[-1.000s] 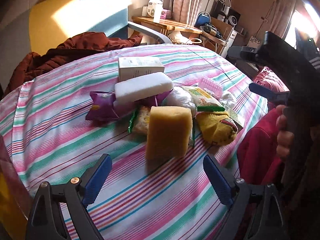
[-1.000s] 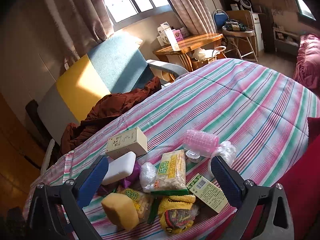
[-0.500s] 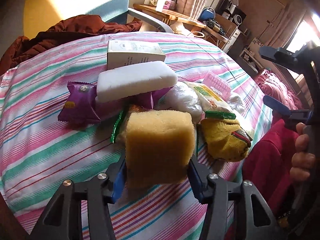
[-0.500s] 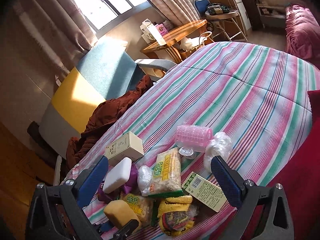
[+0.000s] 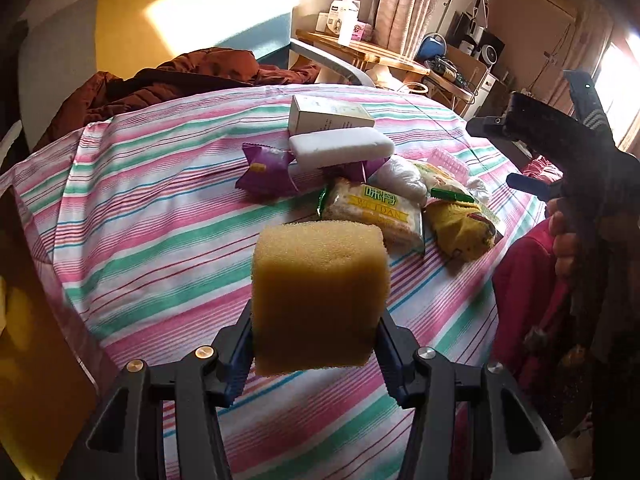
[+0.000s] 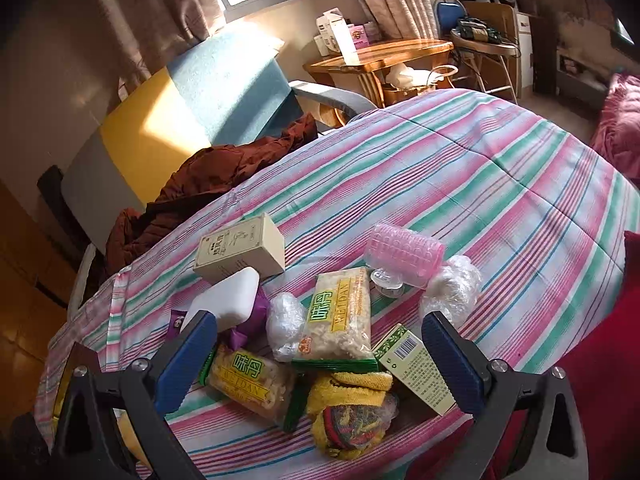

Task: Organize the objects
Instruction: 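Grasp the yellow sponge cube with the left tool and lift it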

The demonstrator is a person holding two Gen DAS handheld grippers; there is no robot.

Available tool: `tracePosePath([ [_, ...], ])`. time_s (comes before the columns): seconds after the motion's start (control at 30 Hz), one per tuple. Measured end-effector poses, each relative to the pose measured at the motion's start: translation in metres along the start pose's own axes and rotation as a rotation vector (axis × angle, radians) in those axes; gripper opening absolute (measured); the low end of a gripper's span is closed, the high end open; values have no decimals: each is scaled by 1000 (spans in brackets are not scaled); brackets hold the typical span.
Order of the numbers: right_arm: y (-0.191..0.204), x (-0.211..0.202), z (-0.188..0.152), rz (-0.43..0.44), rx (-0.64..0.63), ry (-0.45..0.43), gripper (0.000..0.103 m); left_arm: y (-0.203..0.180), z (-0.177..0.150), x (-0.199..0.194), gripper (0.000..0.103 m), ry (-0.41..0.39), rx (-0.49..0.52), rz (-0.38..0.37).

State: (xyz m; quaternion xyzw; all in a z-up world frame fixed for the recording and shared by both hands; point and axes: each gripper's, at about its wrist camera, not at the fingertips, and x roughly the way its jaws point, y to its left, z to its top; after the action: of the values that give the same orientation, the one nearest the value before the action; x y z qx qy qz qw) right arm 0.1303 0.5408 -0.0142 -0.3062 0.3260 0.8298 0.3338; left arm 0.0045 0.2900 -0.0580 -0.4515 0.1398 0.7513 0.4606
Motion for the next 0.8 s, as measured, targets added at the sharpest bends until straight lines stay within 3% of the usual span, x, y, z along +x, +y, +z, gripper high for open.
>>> tracePosePath([
  [0.1,-5,3,8,-48,-6,37,103,6,-9,-9,54,-1,0,-1],
  [0.27,-10,3,37,-169,-79,21,103,11,-15,-14,54,-8,-26,-22],
  [0.53,-40,59,56,-213,74,158,96,8,-19,-16,55,2,-23,-39],
  [0.8,-28,99,67,-283,6,220,92,9,-23,-11,55,21,-38,-45],
])
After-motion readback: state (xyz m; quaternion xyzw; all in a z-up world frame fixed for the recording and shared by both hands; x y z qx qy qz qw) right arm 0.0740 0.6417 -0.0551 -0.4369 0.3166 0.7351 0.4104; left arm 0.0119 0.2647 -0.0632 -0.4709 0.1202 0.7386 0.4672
